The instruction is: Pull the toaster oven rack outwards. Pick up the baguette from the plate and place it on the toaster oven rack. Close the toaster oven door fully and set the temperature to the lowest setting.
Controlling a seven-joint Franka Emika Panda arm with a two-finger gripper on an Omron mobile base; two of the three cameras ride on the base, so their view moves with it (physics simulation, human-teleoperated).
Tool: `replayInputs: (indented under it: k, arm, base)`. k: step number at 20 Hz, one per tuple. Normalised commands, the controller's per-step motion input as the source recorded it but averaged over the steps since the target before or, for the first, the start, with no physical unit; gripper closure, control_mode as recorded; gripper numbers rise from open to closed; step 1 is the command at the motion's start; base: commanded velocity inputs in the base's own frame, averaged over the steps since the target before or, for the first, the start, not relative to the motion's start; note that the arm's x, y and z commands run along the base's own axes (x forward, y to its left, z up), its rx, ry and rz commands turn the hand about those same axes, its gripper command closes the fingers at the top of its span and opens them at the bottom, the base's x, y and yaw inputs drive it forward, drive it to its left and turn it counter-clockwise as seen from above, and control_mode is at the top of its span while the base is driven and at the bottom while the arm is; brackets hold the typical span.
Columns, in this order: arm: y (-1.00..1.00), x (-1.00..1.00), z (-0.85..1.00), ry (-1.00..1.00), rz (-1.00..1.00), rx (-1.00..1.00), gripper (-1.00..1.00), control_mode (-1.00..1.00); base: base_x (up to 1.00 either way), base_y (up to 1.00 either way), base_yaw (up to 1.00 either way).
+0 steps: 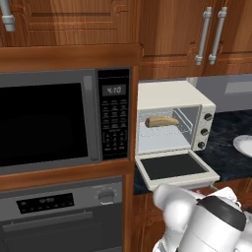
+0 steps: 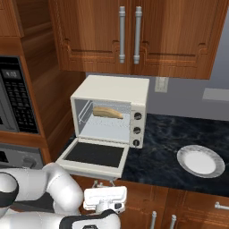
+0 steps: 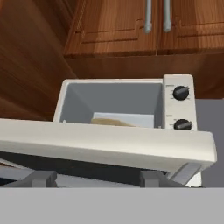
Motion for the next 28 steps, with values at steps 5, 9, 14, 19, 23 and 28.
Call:
replayInputs:
  k: [5, 9, 14, 19, 23, 28]
  arm:
    - [0.0, -0.09, -0.16, -0.01, -0.07, 0.0, -1.0, -1.0]
    - [0.0, -0.44, -0.36, 0.0, -0.14, 0.0, -1.0, -1.0]
    - [0.12, -0.01, -0.08, 0.0, -0.05, 0.0, -1.0, -1.0]
    - [0.22, 0.23, 0.0, 0.0, -0.02, 0.0, -1.0, -1.0]
    - [0.0, 0.05, 0.17, -0.05, -0.02, 0.02, -1.0, -1.0]
    - [0.08, 0.0, 0.58, 0.0, 0.0, 0.0, -1.0, -1.0]
  base:
    - [0.0, 0.0, 0.0]
    - [0.0, 0.0, 0.0]
    - [0.0, 0.0, 0.0]
    - [0.0, 0.0, 0.0]
    - [0.0, 0.0, 0.0]
    - [0.0, 0.0, 0.0]
